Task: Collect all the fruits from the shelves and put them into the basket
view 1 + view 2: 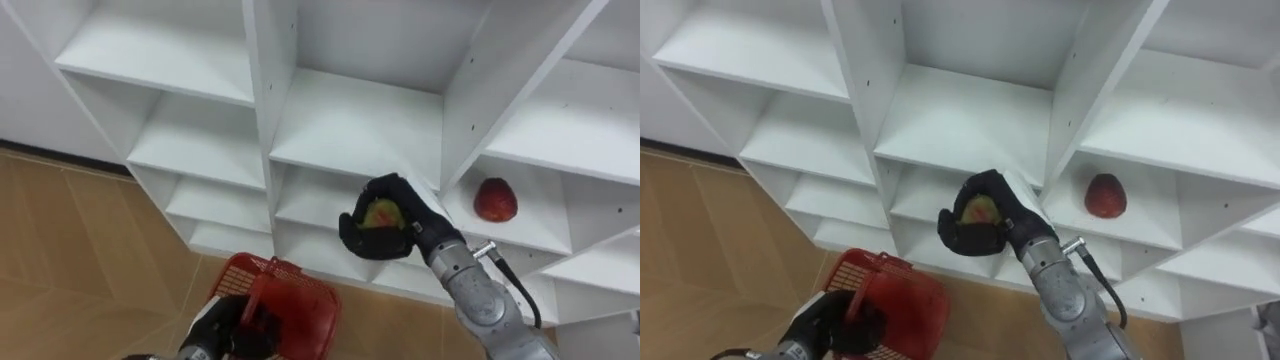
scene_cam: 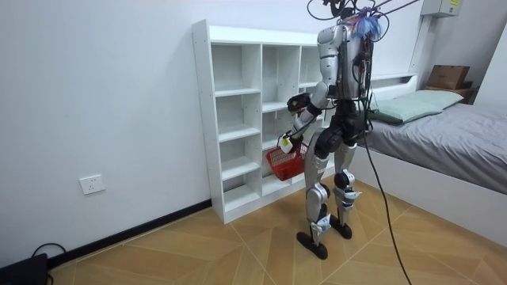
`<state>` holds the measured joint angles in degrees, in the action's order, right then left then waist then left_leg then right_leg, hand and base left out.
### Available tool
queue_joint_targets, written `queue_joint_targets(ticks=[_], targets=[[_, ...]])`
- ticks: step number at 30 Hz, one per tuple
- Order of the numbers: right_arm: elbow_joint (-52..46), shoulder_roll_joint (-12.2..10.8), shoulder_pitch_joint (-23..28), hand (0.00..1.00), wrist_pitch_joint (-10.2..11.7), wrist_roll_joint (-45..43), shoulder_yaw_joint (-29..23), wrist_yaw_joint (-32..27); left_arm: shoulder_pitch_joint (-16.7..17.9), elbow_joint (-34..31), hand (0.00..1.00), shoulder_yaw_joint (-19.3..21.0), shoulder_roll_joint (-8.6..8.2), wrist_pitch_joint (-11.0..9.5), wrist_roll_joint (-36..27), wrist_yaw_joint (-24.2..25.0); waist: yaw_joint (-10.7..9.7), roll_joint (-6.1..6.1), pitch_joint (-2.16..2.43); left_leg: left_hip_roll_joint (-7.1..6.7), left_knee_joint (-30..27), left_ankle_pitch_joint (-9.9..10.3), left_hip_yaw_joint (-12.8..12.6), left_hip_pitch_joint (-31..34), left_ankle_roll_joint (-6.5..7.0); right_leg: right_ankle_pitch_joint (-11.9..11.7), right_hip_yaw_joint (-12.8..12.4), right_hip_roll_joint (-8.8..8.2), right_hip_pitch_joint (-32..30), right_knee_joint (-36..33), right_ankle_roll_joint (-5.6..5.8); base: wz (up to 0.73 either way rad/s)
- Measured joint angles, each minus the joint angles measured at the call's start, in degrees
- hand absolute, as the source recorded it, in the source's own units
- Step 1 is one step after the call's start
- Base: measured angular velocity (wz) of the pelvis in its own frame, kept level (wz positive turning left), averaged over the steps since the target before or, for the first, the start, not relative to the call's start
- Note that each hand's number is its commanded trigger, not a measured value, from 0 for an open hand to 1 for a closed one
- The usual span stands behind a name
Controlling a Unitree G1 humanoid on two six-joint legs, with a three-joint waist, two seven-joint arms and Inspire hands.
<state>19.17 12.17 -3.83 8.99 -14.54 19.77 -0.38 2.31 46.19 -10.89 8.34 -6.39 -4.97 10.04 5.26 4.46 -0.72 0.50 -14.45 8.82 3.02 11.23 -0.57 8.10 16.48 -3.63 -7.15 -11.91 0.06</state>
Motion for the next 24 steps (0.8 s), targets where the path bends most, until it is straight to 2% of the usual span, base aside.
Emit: queue_joint_targets(ticks=[5,10,15,24], targets=[[0.41,-1.12,0.10,1.00,0.41,-1.67,-0.03,0.56,-0.42,-0.15,1.00,-0.09,-0.97,-0.36,0.00,2.40,-0.27,-0.07,-0.03,0.14,0.09,0.00,-0.68,0.24,0.00,-0.03,-0.63,0.12,-0.66,0.00,-0.04,-0.07],[1.75,-1.17,0.55,1.00,1.62,-1.70,-0.14,0.35,-0.54,-2.64,1.00,-0.76,-0.92,-1.07,-0.57,2.96,-0.45,-0.48,-0.08,0.14,0.18,0.00,-0.72,0.69,0.01,-0.03,-0.65,0.07,-1.30,-0.30,-0.04,-0.01],[2.70,-1.09,0.82,1.00,1.69,-1.48,0.23,-0.26,-0.53,-6.46,1.00,-2.13,-1.01,-1.37,-2.34,2.93,-0.44,-1.22,0.02,0.22,0.07,-0.01,-1.20,1.27,0.02,-0.03,-0.96,0.00,-2.33,-0.82,-0.04,-0.04],[3.93,-1.45,0.83,1.00,2.14,-1.66,0.42,-0.07,-1.61,-11.94,1.00,-3.96,-1.49,-2.80,-4.52,3.25,-0.79,-1.13,-0.02,0.36,0.33,-0.04,-2.33,1.21,0.06,-0.05,-2.26,0.02,-3.13,-1.25,-0.08,-0.07]])
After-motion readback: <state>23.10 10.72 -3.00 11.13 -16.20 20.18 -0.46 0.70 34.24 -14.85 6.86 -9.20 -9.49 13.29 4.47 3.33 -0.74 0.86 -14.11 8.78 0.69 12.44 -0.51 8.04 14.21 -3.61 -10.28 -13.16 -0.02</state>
